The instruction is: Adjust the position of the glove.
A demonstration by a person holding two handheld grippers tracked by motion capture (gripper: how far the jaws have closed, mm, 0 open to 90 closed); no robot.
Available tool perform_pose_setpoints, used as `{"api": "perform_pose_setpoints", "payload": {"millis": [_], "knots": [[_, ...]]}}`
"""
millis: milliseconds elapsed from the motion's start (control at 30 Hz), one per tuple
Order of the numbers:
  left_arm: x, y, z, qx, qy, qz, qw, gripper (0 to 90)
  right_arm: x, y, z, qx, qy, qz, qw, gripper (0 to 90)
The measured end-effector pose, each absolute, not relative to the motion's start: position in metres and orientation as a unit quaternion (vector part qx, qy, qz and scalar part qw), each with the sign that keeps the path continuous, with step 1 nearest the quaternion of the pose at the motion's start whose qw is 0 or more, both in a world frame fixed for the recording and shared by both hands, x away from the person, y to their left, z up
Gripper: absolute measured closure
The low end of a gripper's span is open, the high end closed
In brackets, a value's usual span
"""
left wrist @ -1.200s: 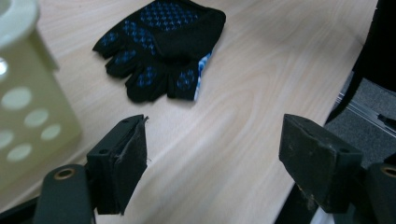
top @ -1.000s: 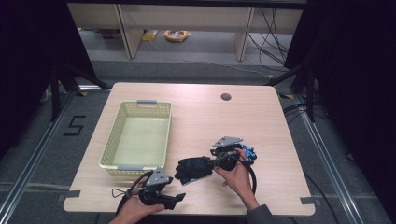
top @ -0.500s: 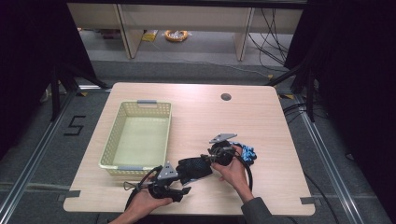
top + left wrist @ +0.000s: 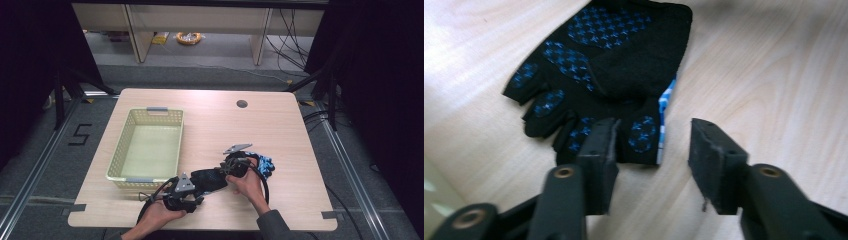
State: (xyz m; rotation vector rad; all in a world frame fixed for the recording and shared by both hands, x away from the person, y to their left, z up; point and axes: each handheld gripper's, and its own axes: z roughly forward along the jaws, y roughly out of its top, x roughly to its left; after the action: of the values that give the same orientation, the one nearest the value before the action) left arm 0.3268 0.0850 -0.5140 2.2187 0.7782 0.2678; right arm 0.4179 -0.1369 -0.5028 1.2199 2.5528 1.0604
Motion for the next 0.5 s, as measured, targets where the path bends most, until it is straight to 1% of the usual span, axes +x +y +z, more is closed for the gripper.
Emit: {"api": "perform_pose_setpoints", "payload": {"millis": [33, 67, 100, 167, 200, 267, 333, 367, 433, 500], "knots": [[0.3275, 0.0855, -0.5147, 0.866, 0.312, 0.104, 0.377, 58.9, 0.4184, -0.1378, -0.5037, 0.395, 0.846, 0.351, 0.067, 69.0], [0.3276, 0.0859, -0.5149, 0.862, 0.315, 0.098, 0.385, 64.6, 0.4174, -0.1378, -0.5035, 0.401, 0.844, 0.353, 0.056, 71.1], [0.3286, 0.0876, -0.5146, 0.865, 0.311, 0.108, 0.379, 64.6, 0.4174, -0.1378, -0.5035, 0.401, 0.844, 0.353, 0.056, 71.1], [0.3289, 0.0889, -0.5144, 0.865, 0.308, 0.111, 0.38, 71.2, 0.4179, -0.1394, -0.5042, 0.397, 0.844, 0.356, 0.049, 73.8], [0.3281, 0.088, -0.5155, 0.86, 0.318, 0.105, 0.384, 74.0, 0.4174, -0.1392, -0.5057, 0.4, 0.839, 0.365, 0.051, 75.3], [0.329, 0.0889, -0.5146, 0.866, 0.306, 0.117, 0.377, 78.5, 0.4168, -0.1407, -0.5061, 0.404, 0.837, 0.366, 0.049, 77.5], [0.3277, 0.0876, -0.5151, 0.863, 0.311, 0.113, 0.382, 81.2, 0.4165, -0.1416, -0.5054, 0.406, 0.837, 0.364, 0.05, 80.3], [0.3276, 0.0877, -0.5147, 0.865, 0.307, 0.109, 0.382, 82.1, 0.4163, -0.1414, -0.5058, 0.407, 0.835, 0.367, 0.05, 84.0], [0.3261, 0.0866, -0.5151, 0.859, 0.319, 0.103, 0.388, 83.3, 0.416, -0.1421, -0.5055, 0.401, 0.838, 0.366, 0.049, 84.6], [0.3261, 0.0875, -0.5138, 0.859, 0.316, 0.106, 0.389, 84.6, 0.4156, -0.1419, -0.5047, 0.398, 0.838, 0.37, 0.055, 85.4]]}}
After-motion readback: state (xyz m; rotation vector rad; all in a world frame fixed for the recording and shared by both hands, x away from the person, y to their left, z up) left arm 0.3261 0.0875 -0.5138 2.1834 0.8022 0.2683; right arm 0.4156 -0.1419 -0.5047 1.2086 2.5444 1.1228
